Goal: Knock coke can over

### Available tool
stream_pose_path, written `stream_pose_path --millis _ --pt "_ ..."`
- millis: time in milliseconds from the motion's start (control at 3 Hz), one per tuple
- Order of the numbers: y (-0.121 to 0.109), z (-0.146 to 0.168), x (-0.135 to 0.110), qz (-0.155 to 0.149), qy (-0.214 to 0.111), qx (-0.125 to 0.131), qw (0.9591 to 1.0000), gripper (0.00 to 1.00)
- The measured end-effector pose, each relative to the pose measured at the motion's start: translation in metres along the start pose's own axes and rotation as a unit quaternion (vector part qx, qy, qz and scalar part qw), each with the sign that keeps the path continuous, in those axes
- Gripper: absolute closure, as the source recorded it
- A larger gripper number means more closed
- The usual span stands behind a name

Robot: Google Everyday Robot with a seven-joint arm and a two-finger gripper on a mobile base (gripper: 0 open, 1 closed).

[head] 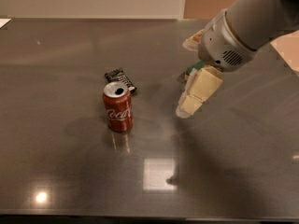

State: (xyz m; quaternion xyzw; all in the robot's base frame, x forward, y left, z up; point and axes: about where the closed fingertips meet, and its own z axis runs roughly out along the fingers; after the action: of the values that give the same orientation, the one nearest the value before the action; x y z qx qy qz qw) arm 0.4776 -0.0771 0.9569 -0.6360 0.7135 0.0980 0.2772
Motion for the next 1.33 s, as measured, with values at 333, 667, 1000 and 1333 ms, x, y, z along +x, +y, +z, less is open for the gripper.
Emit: stream_pose_path --millis 333,667,1000,1333 --pt "0.002 0.027 -0.022 0.0 -0.027 -0.01 0.9996 0.0" --pt "0.006 0.048 -0.036 0.006 -0.051 -0.021 0.9985 0.0" --pt "0.013 0.067 -0.054 0.008 -0.077 -0.032 0.9965 0.0" --pt "0.017 0.084 -0.072 0.01 -0.102 -0.043 0.9938 0.0"
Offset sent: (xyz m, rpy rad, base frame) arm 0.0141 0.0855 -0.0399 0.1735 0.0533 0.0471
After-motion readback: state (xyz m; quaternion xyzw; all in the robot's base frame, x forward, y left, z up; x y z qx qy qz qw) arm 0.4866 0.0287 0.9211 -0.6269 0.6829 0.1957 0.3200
